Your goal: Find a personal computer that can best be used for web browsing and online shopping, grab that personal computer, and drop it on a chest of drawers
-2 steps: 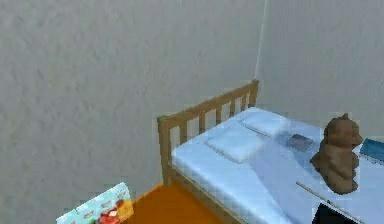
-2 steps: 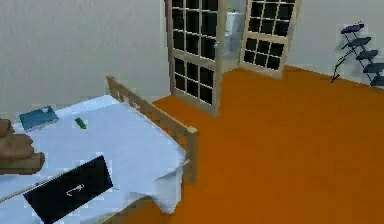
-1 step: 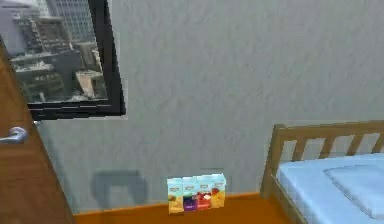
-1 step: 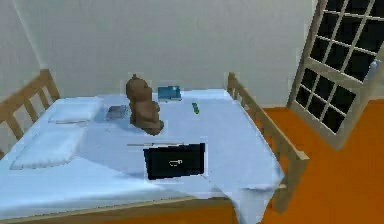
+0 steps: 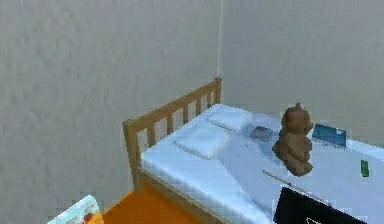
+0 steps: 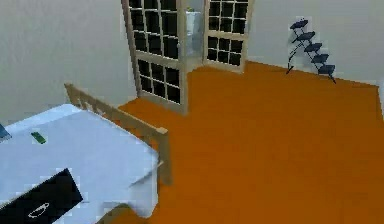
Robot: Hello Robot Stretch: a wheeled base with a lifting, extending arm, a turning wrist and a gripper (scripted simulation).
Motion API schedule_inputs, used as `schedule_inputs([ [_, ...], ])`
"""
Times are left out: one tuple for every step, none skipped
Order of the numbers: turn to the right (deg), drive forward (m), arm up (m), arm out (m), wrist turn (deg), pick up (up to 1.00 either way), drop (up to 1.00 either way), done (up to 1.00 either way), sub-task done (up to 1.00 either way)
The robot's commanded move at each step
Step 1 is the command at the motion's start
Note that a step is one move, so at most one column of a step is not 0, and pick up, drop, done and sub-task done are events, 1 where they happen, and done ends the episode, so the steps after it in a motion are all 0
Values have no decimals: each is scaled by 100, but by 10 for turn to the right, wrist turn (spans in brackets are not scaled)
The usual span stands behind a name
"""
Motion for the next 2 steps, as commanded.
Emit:
schedule_inputs([
  [450,0,0,0,0,0,0,0,0],
  [240,0,0,0,0,0,0,0,0],
])
